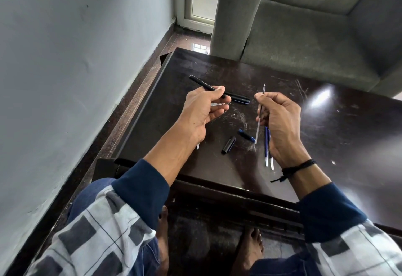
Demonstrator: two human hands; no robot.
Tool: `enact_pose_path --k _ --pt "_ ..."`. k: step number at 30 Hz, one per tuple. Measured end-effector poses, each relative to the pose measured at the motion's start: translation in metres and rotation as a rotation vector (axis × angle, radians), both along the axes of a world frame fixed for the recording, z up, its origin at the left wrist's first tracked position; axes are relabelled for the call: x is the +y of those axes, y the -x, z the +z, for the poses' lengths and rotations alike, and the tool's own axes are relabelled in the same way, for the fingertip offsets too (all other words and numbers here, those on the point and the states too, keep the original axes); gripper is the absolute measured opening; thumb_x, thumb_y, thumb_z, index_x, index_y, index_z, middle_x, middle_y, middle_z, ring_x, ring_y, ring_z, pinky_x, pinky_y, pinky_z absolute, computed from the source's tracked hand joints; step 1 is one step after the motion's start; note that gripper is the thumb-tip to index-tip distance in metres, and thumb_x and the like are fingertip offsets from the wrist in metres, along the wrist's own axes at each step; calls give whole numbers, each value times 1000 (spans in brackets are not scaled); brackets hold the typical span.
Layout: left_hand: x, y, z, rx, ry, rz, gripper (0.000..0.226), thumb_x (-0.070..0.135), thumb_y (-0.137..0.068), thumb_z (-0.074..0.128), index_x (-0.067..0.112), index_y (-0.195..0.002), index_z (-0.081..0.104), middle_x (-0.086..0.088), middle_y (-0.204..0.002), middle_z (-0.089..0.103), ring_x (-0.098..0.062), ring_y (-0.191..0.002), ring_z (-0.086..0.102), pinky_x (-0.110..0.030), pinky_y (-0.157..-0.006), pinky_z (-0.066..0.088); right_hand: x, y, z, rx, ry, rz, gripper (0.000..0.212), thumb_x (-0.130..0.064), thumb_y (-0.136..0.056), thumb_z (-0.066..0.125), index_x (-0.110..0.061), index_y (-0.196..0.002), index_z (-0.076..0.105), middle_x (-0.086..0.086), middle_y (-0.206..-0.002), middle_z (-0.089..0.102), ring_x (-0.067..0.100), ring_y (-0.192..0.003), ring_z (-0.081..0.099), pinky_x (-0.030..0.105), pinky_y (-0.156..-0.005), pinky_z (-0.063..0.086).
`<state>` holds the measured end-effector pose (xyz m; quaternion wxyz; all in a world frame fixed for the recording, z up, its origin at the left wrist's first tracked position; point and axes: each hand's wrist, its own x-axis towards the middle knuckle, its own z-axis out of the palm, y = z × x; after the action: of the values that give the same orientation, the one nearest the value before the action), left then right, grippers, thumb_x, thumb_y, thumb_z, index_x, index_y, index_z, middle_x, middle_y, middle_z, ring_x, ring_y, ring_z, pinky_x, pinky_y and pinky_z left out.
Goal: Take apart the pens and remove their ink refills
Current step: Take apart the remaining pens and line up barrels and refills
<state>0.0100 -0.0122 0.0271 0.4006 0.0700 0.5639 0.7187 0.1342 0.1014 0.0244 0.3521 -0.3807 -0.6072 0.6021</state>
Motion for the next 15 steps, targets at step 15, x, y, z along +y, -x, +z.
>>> enact_pose_path --k 15 --pt "1 -1 -1 7 3 -3 8 20 -95 68 15 -101 69 -9 -92 78 -17 -80 72 -22 -69 58 -2 0 -1 -13 -22 26 6 -14 -93 71 -8 -93 72 -6 -56 56 7 -49 48 19 -49 44"
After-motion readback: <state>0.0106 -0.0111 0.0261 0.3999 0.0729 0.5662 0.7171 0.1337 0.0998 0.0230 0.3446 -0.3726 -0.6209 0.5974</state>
